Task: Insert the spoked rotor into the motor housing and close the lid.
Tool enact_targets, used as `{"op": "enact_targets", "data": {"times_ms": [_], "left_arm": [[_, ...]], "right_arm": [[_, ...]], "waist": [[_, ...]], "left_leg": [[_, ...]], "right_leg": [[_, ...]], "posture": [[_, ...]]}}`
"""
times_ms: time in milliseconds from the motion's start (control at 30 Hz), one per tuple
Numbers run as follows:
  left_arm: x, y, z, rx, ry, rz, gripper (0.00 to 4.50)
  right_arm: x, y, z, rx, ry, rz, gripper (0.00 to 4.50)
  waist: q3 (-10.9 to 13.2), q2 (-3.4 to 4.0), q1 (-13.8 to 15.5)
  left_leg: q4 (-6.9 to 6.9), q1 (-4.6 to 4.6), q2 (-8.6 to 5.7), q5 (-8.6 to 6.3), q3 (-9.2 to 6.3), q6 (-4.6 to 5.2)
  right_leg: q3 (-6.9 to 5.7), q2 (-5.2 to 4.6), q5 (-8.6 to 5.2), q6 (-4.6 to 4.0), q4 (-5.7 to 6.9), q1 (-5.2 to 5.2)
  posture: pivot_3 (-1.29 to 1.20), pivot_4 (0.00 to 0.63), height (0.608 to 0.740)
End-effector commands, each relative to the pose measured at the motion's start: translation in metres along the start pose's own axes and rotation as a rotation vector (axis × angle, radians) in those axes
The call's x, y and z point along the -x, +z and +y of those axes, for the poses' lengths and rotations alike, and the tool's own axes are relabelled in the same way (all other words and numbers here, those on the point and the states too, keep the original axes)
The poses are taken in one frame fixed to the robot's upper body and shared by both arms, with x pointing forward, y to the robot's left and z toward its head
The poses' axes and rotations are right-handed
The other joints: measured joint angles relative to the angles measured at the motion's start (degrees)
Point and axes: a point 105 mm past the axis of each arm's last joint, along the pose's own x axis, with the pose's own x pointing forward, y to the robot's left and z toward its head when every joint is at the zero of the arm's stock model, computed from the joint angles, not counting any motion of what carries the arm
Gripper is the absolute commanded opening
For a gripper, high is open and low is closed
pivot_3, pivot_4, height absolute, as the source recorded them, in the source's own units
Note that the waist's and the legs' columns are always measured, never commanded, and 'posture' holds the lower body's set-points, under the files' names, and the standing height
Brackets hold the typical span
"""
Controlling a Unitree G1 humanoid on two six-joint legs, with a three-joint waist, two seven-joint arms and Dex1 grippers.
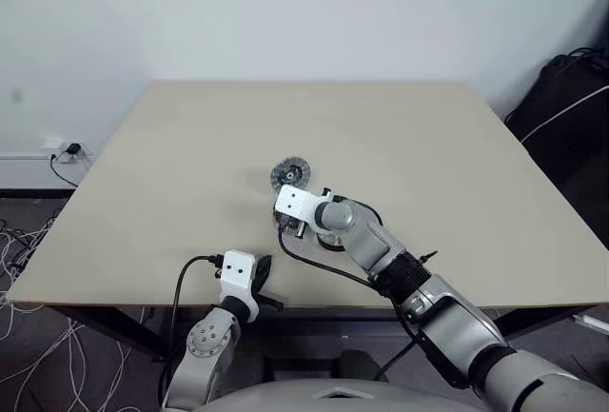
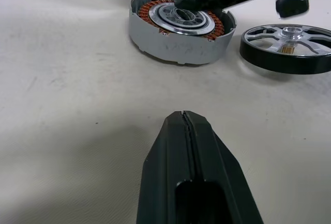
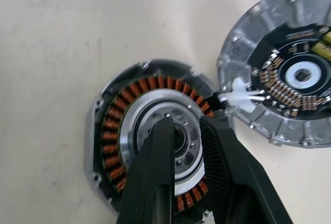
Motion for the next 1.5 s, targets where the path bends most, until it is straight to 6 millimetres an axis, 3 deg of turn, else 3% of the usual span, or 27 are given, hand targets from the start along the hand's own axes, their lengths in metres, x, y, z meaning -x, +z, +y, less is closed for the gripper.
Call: {"op": "enact_targets", "data": {"times_ms": [33, 1100, 1200, 1500], "left_arm": [[-0.003, 0.015, -0.001, -0.005, -0.004, -0.058, 0.00], [-0.005, 0.016, -0.001, 0.001, 0.007, -0.072, 0.00], [-0.005, 0.016, -0.001, 0.003, 0.008, -0.072, 0.00], [-0.004, 0.015, -0.002, 0.005, 0.003, -0.068, 0.00]], "right_arm": [[0.003, 0.014, -0.013, 0.058, -0.026, -0.031, 0.86], [-0.011, 0.001, -0.008, 0.291, 0.111, 0.066, 0.86], [-0.012, 0.000, -0.008, 0.291, 0.116, 0.068, 0.04], [-0.011, 0.001, -0.011, 0.258, 0.090, 0.049, 0.04]], "waist": [[0.0, 0.00, 0.0], [0.0, 0.03, -0.1], [0.0, 0.03, -0.1], [-0.1, 0.04, -0.2]], "left_leg": [[0.00, 0.00, 0.00, 0.00, 0.00, 0.00], [0.00, 0.04, -0.01, 0.01, 0.00, -0.02], [0.00, 0.05, -0.01, 0.01, 0.00, -0.02], [0.00, 0.08, -0.01, 0.01, 0.00, -0.03]], "right_leg": [[0.00, 0.00, 0.00, 0.00, 0.00, 0.00], [0.01, 0.01, 0.01, 0.00, 0.04, 0.01], [0.01, 0.01, 0.01, 0.00, 0.04, 0.02], [0.01, 0.01, 0.01, 0.00, 0.08, 0.03]], "posture": [[0.00, 0.000, 0.740], [0.00, 0.000, 0.740], [0.00, 0.000, 0.740], [0.00, 0.000, 0.740]]}}
